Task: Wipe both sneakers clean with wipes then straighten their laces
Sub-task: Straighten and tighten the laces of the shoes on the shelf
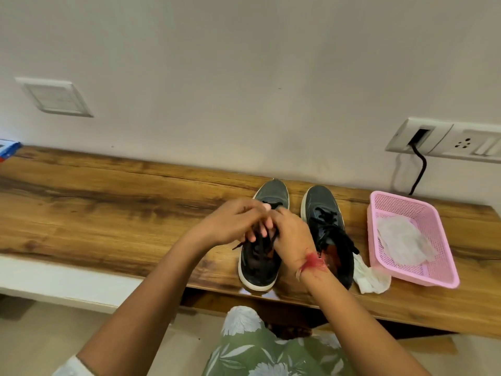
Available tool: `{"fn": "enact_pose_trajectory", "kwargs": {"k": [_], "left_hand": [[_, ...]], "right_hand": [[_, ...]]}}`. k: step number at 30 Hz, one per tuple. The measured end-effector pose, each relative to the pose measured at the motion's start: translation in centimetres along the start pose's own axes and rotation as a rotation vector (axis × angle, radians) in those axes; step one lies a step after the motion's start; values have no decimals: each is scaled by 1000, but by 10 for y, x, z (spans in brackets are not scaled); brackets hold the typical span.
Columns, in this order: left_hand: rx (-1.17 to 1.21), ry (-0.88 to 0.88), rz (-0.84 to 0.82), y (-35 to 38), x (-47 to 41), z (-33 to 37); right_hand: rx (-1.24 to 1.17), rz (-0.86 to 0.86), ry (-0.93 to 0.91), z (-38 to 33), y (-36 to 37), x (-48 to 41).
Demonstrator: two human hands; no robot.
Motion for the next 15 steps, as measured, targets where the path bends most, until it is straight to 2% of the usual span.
{"fn": "enact_pose_trajectory", "kwargs": {"k": [3, 6, 10, 12, 15], "left_hand": [[-117, 17, 171, -9, -14, -34], [-288, 64, 163, -5, -25, -54], [-431, 120, 73, 3, -42, -57], [-588, 175, 40, 4, -49, -57], [-775, 241, 88, 7, -57, -55]], "right_hand": [[-369, -2, 1, 14, 5, -8], [-666, -27, 40, 12, -14, -9], [-802, -16, 29, 9, -34, -15], [-847, 8, 33, 9, -42, -16], [-926, 44, 55, 10, -49, -17]]}}
Point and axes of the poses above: each hand's wrist, its own x-axis away from the middle knuckle, its own y-axis out of the palm, z = x × y, the point moved 1 cm from there along -x, towards the middle knuckle, and after that the axes turned 13 degrees about x, right-handed, at the moved point
